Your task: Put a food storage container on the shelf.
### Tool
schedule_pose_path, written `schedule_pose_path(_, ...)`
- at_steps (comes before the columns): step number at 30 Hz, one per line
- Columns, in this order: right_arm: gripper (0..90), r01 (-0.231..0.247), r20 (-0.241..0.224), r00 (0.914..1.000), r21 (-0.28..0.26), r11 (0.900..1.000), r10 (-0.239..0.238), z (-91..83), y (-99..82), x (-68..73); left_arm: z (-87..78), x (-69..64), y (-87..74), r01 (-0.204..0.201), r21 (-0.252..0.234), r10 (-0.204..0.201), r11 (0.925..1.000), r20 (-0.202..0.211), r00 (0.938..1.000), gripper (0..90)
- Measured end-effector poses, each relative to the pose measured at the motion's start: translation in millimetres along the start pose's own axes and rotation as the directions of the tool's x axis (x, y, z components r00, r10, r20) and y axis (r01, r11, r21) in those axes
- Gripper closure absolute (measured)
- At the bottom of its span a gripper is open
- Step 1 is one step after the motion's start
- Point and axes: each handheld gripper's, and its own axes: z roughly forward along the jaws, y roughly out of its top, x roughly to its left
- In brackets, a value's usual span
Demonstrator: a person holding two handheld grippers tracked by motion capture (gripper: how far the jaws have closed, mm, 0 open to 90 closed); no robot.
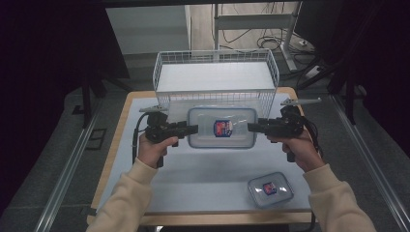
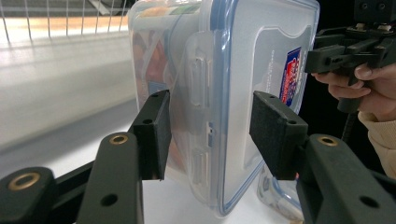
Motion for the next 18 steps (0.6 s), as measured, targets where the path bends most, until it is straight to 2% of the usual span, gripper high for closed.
schedule_pose_path(6, 51.1, 0.027, 0.000, 0.9996, -0.020, 0.9994, -0.027, -3.5, 19.0, 4.0, -6.8, -2.6, 19.1, -0.034, -0.019, 0.033, 0.9993, -0.008, 0.9994, 50.0)
schedule_pose_path(9, 51.1, 0.032, 0.002, 0.9995, -0.025, 0.9992, -0.032, -4.1, 24.6, 4.9, -8.2, -3.1, 23.9, -0.028, -0.024, 0.028, 0.9993, -0.008, 0.9996, 50.0)
schedule_pose_path(12, 51.1, 0.040, 0.004, 0.9992, -0.038, 0.9985, -0.040, -5.8, 34.4, 6.2, -11.7, -5.0, 37.4, -0.047, -0.034, 0.047, 0.9983, -0.014, 0.9988, 49.9)
schedule_pose_path(18, 51.1, 0.053, 0.009, 0.9986, -0.048, 0.9974, -0.053, -8.0, 49.3, 5.3, -11.6, -3.8, 49.9, -0.052, -0.038, 0.052, 0.9979, -0.015, 0.9986, 49.9)
